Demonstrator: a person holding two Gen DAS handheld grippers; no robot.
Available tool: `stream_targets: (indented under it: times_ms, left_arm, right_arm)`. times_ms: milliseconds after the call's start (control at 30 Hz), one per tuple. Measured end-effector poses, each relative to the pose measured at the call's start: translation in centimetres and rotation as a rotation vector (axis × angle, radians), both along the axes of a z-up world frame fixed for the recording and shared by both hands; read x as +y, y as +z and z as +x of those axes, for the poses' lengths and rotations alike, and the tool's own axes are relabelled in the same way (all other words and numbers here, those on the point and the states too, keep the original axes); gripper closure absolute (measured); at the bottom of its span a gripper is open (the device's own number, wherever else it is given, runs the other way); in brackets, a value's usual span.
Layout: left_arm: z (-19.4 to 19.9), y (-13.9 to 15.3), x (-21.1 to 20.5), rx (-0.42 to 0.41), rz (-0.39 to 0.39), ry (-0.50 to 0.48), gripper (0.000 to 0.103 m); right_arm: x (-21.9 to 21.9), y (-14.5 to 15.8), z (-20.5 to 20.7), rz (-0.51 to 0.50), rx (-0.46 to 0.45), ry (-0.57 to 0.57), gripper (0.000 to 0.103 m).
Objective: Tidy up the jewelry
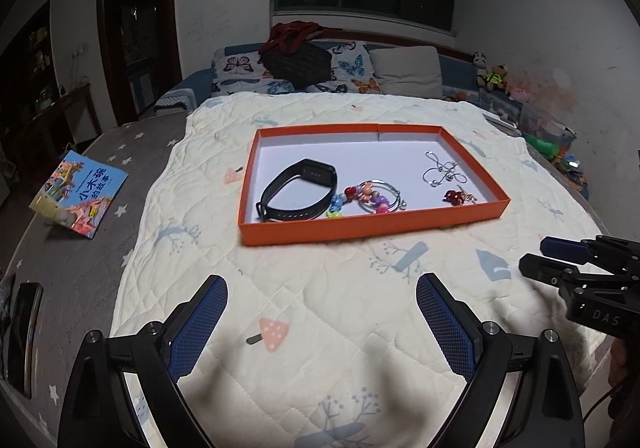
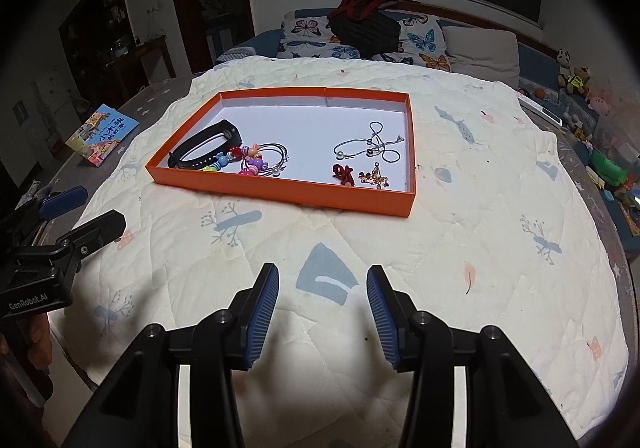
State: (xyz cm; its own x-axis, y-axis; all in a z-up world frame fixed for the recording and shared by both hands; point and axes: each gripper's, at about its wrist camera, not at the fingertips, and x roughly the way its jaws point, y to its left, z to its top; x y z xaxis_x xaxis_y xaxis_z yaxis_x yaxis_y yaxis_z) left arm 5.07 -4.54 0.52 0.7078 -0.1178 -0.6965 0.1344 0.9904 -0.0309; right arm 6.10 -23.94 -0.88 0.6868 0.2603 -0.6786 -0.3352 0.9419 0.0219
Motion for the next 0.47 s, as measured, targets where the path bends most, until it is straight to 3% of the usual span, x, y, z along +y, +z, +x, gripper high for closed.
stream_targets:
  times_ms: [467]
  left_arm:
    - [-0.05,-0.49,0.23,0.009,0.006,0.017,0.001]
  right_arm:
    - [-0.35,-0.21,-0.03,0.001,0.008,-0.012,0.053]
